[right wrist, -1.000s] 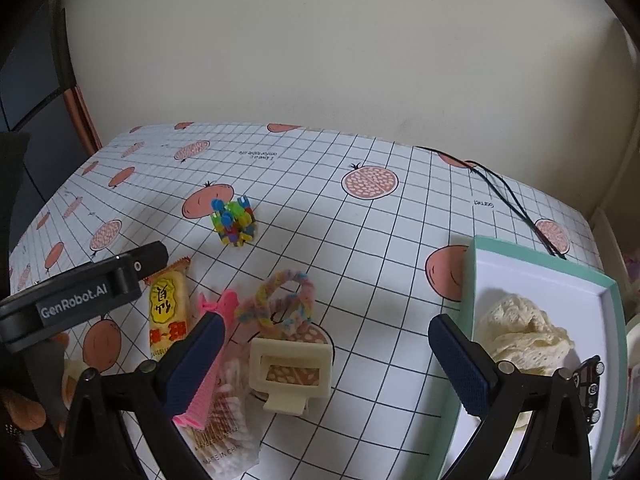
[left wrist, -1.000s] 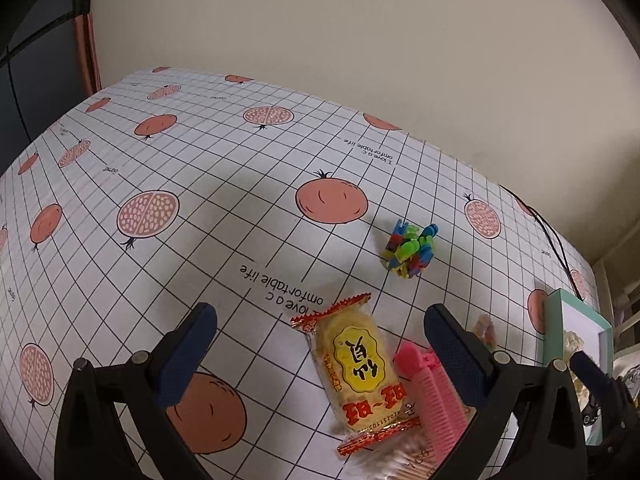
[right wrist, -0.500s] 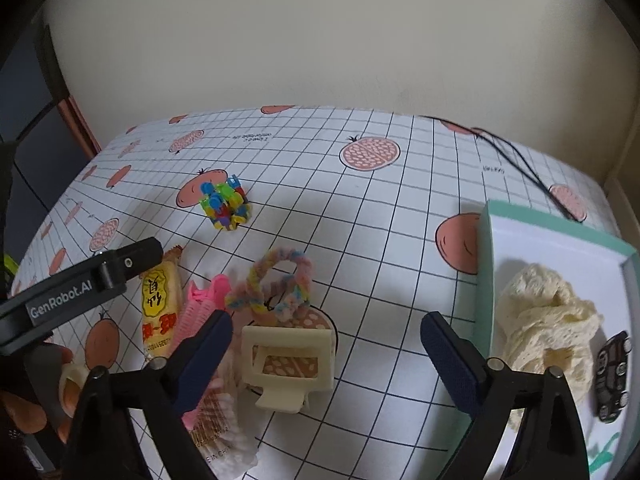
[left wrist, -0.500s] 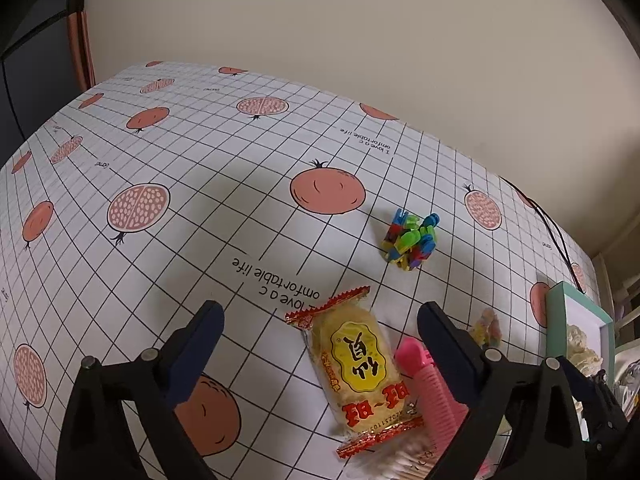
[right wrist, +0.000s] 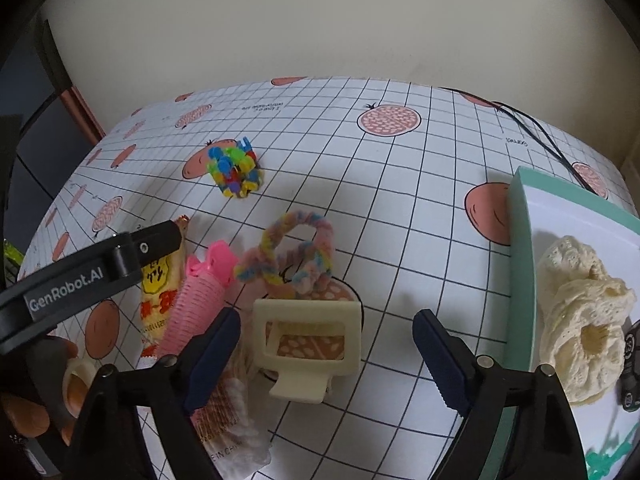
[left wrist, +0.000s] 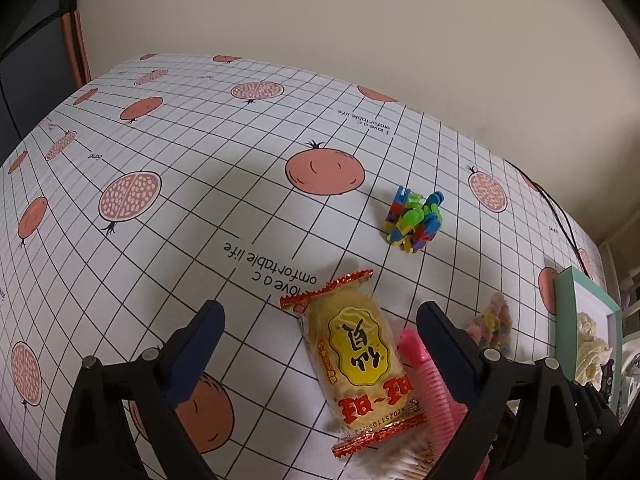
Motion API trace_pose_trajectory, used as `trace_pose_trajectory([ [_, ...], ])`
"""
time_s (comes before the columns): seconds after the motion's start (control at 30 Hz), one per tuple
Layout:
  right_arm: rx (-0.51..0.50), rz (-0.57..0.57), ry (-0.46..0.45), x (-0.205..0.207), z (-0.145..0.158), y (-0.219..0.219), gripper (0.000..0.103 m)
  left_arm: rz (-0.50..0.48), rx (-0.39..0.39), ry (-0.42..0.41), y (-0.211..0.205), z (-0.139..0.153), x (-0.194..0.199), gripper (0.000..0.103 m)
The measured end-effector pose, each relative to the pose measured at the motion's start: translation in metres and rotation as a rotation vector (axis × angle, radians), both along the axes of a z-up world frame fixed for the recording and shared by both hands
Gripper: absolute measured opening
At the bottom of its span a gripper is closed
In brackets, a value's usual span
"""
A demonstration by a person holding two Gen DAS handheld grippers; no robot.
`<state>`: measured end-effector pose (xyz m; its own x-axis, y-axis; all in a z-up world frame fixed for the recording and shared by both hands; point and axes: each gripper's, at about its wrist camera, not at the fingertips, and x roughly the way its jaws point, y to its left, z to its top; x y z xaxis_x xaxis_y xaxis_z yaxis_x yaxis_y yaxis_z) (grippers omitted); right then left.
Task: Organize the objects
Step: 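Move the left tool to the yellow snack packet while the right tool approaches the cream clip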
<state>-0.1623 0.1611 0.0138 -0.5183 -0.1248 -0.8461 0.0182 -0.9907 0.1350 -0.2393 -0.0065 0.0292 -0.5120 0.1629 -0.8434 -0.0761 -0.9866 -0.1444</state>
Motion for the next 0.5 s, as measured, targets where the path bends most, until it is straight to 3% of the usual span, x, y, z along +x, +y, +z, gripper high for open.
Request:
trace_pose_trajectory([
  [0.33,-0.016,-0.012,-0.012,-0.0009,-0.0014,0.0037,0.083,-0.007,-0.025,-0.023,0.0029,-0.0066,0.0011,0.097],
  [0.4,-0.025,-0.02,-0.018,-0.0012,-0.001,0.0066,0.082,-0.011,-0.029,-0.03,0.0035,-0.0074,0.001,0.089],
  [0.43,-0.029,-0.023,-0.021,-0.001,-0.0007,0.0075,0.082,-0.015,-0.03,-0.038,0.0039,-0.0082,0.0006,0.08],
  [0.5,-0.025,-0.029,-0.03,-0.0012,-0.0008,0.0095,0.081,-0.017,-0.025,-0.054,0.0029,-0.0106,0.0005,0.079],
])
